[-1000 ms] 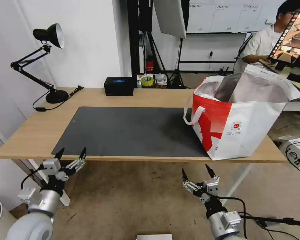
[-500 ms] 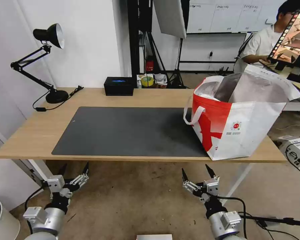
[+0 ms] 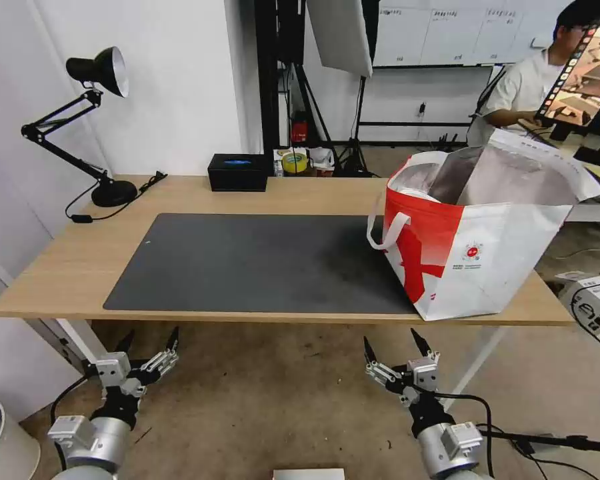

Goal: Pick up the trash from the table and place it into the takeout bag.

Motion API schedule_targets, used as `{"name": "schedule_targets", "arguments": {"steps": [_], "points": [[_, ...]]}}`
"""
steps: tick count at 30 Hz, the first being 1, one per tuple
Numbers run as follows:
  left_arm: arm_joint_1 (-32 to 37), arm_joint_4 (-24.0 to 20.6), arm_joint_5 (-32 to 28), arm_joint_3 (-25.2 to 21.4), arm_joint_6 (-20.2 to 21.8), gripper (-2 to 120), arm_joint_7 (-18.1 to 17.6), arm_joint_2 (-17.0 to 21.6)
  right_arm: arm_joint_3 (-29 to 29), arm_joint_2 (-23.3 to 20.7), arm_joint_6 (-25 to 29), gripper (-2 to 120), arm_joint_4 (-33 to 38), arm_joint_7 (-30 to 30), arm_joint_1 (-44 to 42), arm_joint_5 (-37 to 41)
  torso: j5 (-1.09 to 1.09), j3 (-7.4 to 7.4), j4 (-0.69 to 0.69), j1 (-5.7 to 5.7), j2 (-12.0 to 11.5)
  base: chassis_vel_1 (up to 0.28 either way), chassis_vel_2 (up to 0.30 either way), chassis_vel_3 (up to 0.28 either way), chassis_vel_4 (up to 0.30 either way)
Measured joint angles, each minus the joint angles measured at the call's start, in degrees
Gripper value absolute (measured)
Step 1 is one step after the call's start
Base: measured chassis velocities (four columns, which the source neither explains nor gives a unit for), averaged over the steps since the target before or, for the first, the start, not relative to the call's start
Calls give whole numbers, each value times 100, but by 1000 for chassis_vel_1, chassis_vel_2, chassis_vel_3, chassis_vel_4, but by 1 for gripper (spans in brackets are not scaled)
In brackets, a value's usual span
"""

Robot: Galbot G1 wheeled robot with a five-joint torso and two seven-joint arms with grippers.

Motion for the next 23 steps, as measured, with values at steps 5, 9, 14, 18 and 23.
{"name": "schedule_targets", "arguments": {"steps": [5,9,14,18,23], "points": [[-2,0,-2,2,0,100,-1,2,0,0,0,100,0,0,0,0,0,0,0,0,0,0,0,0,0],[-4,0,-6,4,0,100,-2,3,0,0,0,100,0,0,0,0,0,0,0,0,0,0,0,0,0],[-5,0,-8,4,0,100,-3,5,0,0,0,100,0,0,0,0,0,0,0,0,0,0,0,0,0],[-7,0,-10,4,0,100,-4,6,0,0,0,100,0,0,0,0,0,0,0,1,0,0,0,0,0],[-7,1,-11,4,0,100,-5,8,0,0,0,100,0,0,0,0,0,0,0,1,0,0,0,0,0]]}}
